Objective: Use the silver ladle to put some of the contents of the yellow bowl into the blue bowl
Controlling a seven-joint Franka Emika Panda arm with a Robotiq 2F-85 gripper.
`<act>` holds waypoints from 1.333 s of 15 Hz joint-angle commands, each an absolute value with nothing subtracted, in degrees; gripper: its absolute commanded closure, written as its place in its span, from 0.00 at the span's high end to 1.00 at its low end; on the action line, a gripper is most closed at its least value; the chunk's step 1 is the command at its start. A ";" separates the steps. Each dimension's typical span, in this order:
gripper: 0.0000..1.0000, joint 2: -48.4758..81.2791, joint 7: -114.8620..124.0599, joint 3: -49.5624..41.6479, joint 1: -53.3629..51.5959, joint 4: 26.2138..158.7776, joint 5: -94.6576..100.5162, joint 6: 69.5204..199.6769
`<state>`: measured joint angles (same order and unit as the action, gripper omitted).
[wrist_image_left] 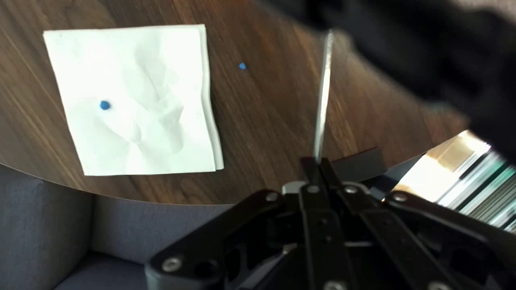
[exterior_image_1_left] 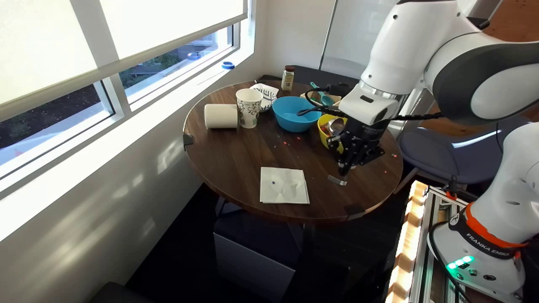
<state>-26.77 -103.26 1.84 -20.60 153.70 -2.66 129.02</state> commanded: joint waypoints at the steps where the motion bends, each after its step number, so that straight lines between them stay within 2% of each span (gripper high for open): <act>1: 0.01 -29.05 -107.64 0.36 -21.57 155.20 -6.77 126.68; 20: 0.01 -33.55 -116.53 -6.33 -17.56 148.48 -15.69 114.08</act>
